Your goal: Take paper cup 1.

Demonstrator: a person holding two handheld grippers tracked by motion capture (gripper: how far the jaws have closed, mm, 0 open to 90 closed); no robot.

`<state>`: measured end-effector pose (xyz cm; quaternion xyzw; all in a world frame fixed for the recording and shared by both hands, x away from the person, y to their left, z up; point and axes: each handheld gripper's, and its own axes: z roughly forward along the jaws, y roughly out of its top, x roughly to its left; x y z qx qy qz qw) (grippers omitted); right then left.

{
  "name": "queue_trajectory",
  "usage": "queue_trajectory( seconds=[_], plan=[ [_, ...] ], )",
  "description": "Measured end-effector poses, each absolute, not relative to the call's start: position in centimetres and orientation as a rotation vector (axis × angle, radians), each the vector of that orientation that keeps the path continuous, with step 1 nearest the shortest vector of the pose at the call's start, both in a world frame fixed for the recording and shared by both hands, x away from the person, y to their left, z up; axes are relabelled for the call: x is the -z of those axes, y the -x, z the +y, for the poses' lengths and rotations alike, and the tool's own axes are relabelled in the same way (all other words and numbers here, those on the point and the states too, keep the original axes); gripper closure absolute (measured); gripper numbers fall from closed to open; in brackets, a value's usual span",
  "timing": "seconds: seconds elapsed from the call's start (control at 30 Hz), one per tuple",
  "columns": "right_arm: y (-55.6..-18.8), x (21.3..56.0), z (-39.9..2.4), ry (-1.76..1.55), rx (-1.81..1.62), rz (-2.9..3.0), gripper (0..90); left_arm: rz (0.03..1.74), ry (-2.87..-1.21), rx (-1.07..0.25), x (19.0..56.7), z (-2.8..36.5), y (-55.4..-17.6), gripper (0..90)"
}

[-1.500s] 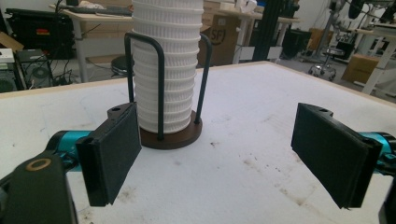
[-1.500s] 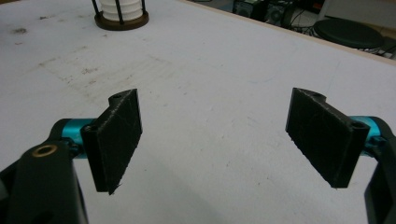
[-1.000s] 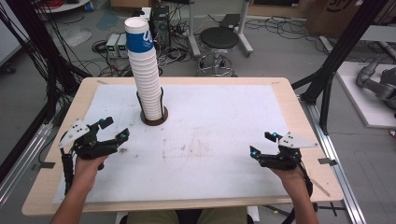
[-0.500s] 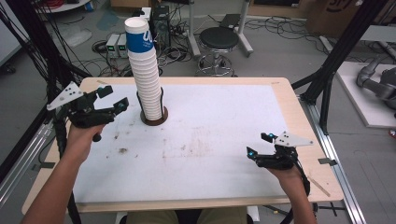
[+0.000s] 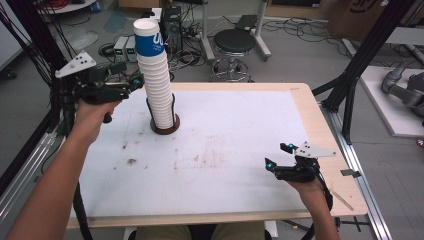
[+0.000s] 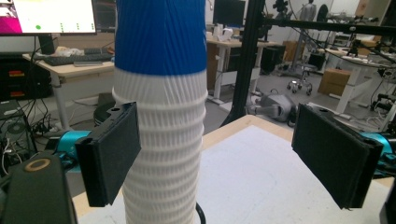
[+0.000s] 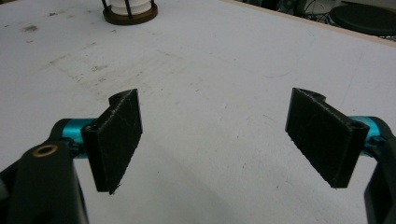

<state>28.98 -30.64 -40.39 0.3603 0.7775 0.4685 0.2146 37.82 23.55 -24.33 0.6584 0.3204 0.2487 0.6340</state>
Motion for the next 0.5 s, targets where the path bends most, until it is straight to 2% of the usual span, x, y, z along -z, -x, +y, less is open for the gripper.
queue_trajectory(
  seconds=[0.5],
  plan=[
    [-28.9,40.4,-30.7,-1.002,-1.312,2.158,19.0,0.786,-1.563,-0.636,20.0,21.6,-42.1,15.5]
  ],
)
